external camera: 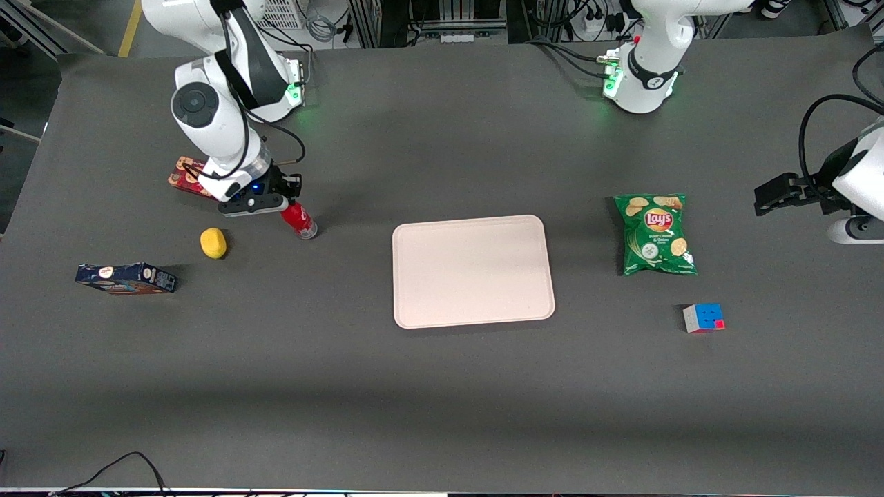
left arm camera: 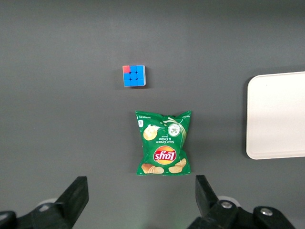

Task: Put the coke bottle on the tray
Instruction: 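Lower the right gripper and close it on the bottle's cap end, then lift the bottle and carry it with the right gripper onto the tray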

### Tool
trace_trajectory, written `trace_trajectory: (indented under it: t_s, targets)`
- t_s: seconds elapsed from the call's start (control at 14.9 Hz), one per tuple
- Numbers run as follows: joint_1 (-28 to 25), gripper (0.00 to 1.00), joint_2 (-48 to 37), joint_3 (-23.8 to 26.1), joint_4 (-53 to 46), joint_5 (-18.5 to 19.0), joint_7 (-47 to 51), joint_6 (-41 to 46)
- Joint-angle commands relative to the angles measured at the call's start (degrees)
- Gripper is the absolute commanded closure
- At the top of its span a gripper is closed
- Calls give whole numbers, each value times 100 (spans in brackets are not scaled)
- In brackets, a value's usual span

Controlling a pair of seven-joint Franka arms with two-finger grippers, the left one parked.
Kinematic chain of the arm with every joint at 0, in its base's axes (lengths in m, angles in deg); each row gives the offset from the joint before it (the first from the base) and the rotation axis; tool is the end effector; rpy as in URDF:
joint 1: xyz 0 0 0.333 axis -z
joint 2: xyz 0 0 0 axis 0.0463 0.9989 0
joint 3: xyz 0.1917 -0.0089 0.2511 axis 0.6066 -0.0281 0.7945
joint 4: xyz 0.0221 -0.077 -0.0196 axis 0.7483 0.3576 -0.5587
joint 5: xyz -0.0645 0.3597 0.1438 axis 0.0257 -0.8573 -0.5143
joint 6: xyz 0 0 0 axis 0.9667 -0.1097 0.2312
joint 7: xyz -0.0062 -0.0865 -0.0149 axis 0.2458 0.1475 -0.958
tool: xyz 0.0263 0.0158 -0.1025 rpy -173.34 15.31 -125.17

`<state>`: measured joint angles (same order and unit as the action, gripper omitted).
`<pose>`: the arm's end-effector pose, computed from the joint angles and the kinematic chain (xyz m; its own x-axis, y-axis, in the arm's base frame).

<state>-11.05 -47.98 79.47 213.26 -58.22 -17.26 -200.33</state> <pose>0.4105 0.1563 0.3375 0.9942 0.1013 -0.0358 0.1022 -0.9944 0.0250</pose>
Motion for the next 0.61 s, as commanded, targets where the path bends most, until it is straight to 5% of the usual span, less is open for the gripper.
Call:
trace_trajectory:
  t_s: [0.0, 0.54]
  targets:
    - [13, 100, -461, 38, -1057, -70, 73, 1465]
    - [-48, 100, 642, 283, -4851, -70, 659, 4155]
